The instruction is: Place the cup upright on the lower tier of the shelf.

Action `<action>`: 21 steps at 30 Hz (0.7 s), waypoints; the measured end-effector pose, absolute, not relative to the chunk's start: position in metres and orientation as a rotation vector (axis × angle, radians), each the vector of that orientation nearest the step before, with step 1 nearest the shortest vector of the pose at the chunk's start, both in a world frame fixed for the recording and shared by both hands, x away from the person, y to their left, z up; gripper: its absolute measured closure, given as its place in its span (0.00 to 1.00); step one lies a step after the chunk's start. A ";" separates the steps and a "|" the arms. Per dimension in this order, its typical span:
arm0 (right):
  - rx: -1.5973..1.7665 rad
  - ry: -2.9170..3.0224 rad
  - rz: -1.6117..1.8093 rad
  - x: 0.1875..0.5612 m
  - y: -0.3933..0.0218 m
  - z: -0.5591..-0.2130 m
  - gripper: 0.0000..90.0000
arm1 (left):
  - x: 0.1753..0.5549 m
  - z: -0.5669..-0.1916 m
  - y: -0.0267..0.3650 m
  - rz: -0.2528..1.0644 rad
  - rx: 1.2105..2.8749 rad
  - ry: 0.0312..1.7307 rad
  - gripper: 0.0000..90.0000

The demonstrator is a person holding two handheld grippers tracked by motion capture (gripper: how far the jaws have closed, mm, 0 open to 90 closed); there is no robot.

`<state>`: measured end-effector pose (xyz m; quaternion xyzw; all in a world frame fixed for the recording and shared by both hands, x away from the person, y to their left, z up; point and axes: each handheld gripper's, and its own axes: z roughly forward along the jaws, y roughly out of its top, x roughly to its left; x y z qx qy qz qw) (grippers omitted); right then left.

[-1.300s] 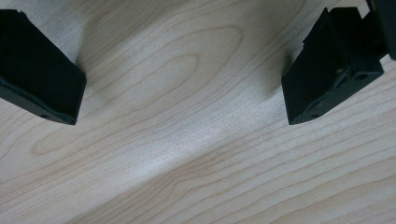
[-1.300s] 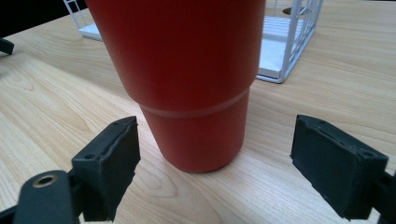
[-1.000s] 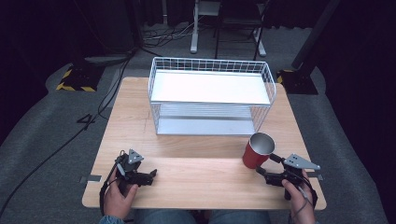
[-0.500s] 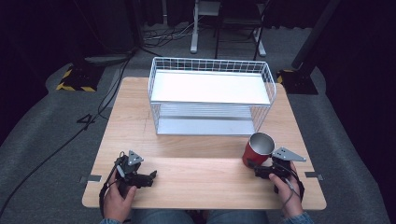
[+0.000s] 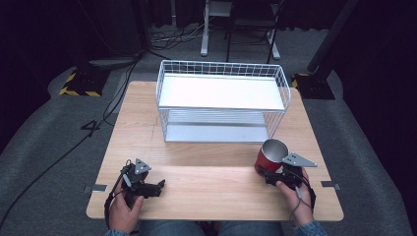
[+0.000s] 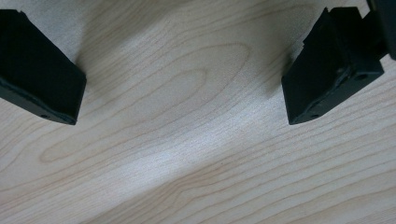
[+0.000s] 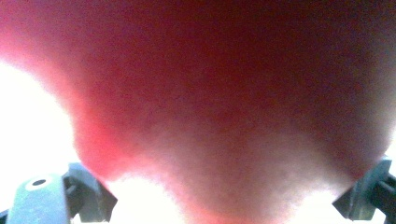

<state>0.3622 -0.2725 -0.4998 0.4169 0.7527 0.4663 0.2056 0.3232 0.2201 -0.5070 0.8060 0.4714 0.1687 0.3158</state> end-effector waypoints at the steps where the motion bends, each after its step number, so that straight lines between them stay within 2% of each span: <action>1: 1.162 2.098 1.299 0.362 -0.273 -0.500 0.16 | 0.323 -0.507 0.220 0.444 2.123 1.242 0.00; 21: 1.099 2.067 1.351 0.361 -0.275 -0.497 0.18 | 0.323 -0.507 0.220 0.444 2.123 1.242 0.00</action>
